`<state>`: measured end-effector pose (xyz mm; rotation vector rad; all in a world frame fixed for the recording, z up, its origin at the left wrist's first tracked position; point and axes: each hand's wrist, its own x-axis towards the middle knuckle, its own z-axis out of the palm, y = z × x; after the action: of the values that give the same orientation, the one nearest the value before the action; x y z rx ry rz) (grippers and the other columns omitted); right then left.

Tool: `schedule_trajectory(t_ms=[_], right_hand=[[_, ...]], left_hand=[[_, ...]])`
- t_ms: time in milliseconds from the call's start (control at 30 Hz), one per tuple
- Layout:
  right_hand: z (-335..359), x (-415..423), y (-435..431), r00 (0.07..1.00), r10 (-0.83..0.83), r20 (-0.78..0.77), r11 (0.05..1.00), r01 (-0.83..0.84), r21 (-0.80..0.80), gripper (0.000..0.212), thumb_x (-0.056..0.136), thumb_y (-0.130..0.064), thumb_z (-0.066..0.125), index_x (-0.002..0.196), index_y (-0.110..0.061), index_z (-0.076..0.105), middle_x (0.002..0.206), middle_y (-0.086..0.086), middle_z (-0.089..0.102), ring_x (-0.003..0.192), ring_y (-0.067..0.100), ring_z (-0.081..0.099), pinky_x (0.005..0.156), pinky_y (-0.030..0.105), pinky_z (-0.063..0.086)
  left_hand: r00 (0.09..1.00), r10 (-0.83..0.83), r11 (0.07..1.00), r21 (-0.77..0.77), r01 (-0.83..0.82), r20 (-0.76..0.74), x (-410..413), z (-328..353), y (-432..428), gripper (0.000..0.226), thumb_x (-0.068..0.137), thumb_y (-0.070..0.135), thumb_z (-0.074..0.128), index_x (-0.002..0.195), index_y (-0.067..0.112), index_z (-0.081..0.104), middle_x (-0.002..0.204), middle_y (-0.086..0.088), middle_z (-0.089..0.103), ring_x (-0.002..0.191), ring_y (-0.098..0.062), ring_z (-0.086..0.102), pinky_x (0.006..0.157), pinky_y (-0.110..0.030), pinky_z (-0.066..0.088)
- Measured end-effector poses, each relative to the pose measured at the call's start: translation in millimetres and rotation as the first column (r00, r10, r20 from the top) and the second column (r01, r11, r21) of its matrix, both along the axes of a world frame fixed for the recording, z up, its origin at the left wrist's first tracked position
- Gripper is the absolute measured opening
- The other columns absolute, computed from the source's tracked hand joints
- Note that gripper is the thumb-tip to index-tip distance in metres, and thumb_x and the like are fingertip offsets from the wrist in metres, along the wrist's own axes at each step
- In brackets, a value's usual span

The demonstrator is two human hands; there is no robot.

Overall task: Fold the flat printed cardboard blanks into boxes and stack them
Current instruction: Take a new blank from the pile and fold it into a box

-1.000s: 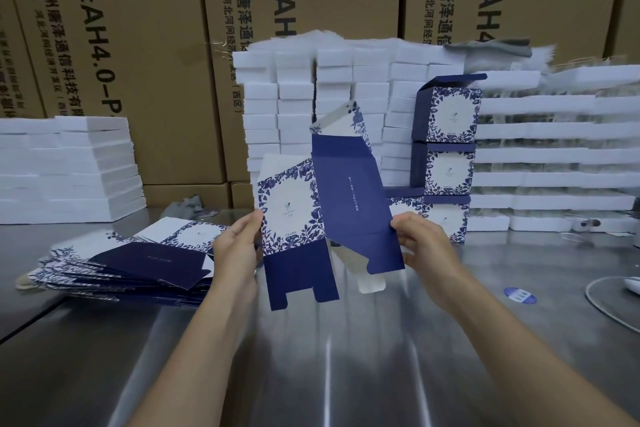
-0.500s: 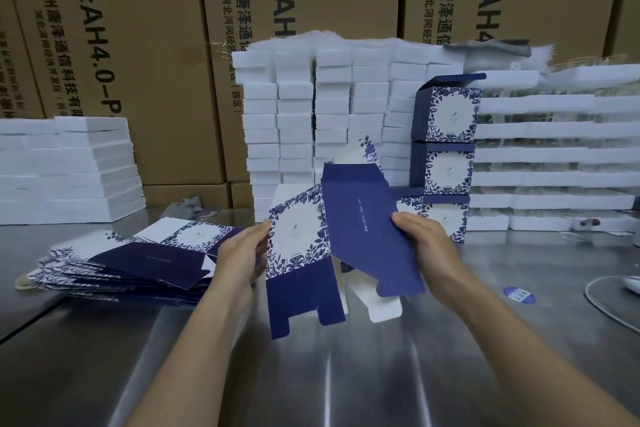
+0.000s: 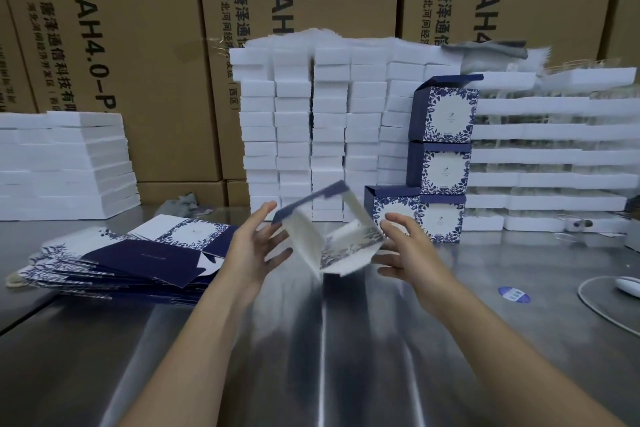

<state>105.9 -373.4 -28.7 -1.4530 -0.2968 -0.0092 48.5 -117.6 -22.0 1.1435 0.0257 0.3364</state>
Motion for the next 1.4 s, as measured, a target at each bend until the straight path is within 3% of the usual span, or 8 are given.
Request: schedule_trajectory(t_ms=[200,367,467,533,600,733,933,1400], right_hand=[[-1.5,-3.6,-1.9,0.972,0.194,-0.131,0.974,-0.206,-0.094,0.082,0.073,-0.094,0.06,0.133,-0.038,0.065,0.127,-0.004,0.076,0.106,0.021,0.078,0.09,0.046,0.06],[-8.7,-4.6,3.1,0.997,-0.001,0.082,0.959,0.024,-0.283,0.032,0.101,-0.06,0.059,0.119,-0.037,0.069,0.121,-0.002,0.073,0.105,0.02,0.072,0.095,0.049,0.059],[-14.0,3.4,-0.2,0.95,-0.124,0.285,0.899,0.229,-0.372,0.02,0.107,-0.034,0.058,0.12,-0.028,0.071,0.116,0.008,0.071,0.112,0.029,0.066,0.102,0.051,0.052],[-15.4,4.7,-2.9,0.882,-0.138,0.45,0.861,0.331,-0.386,0.053,0.103,-0.011,0.058,0.149,-0.037,0.053,0.131,-0.002,0.065,0.117,0.02,0.062,0.104,0.04,0.047],[-17.2,1.6,-3.5,0.803,-0.078,0.591,0.841,0.371,-0.394,0.084,0.098,0.004,0.053,0.158,-0.051,0.033,0.145,-0.015,0.054,0.125,0.005,0.054,0.103,0.029,0.042],[-21.8,3.8,-3.0,0.69,-0.04,0.723,0.752,0.497,-0.433,0.076,0.095,0.007,0.053,0.148,-0.047,0.049,0.146,-0.013,0.052,0.123,0.013,0.058,0.1,0.04,0.051],[-24.7,3.7,-3.9,0.736,-0.032,0.676,0.607,0.552,-0.572,0.043,0.104,-0.023,0.054,0.144,-0.037,0.058,0.157,-0.015,0.041,0.126,0.018,0.06,0.097,0.042,0.053],[-21.9,7.6,-7.0,0.69,-0.067,0.72,0.493,0.65,-0.578,0.03,0.098,-0.06,0.061,0.104,-0.033,0.05,0.101,-0.015,0.062,0.09,0.013,0.064,0.075,0.04,0.056]], left_hand=[[0.978,-0.187,0.967,0.191,0.168,0.09,-6.5,2.9,-20.8,0.097,0.063,0.073,0.086,0.149,0.059,0.044,0.146,0.022,0.061,0.134,-0.001,0.059,0.111,-0.043,0.049],[0.988,0.075,0.894,0.43,-0.128,0.137,-4.6,-5.6,-35.1,0.094,0.083,0.029,0.089,0.154,0.06,0.036,0.153,0.016,0.048,0.139,-0.008,0.053,0.111,-0.037,0.05],[0.97,0.14,0.794,0.562,-0.231,0.2,-3.5,-6.5,-31.7,0.089,0.094,-0.008,0.057,0.15,0.061,0.043,0.142,0.014,0.056,0.124,-0.015,0.061,0.073,-0.018,0.054],[0.955,0.144,0.672,0.683,-0.286,0.259,-5.3,-9.0,-30.0,0.095,0.093,-0.013,0.046,0.148,0.065,0.043,0.147,0.015,0.056,0.105,-0.02,0.062,0.065,-0.022,0.052],[0.943,0.111,0.544,0.774,-0.323,0.315,-7.0,-13.8,-32.1,0.093,0.094,-0.013,0.043,0.149,0.062,0.043,0.15,0.03,0.051,0.11,-0.019,0.063,0.087,-0.039,0.058],[0.922,0.16,0.503,0.775,-0.383,0.352,-2.1,-18.4,-31.3,0.078,0.096,-0.013,0.045,0.137,0.052,0.058,0.135,0.038,0.052,0.108,-0.024,0.062,0.095,-0.04,0.055],[0.896,0.225,0.399,0.803,-0.443,0.382,2.5,-23.9,-39.1,0.061,0.099,-0.014,0.042,0.141,0.022,0.067,0.144,0.015,0.052,0.133,0.004,0.044,0.102,0.003,0.028],[0.841,0.027,0.097,0.836,-0.541,0.541,-11.4,-21.5,-69.3,0.074,0.084,-0.017,0.051,0.144,0.024,0.065,0.149,0.018,0.059,0.134,-0.011,0.051,0.107,-0.041,0.046]])
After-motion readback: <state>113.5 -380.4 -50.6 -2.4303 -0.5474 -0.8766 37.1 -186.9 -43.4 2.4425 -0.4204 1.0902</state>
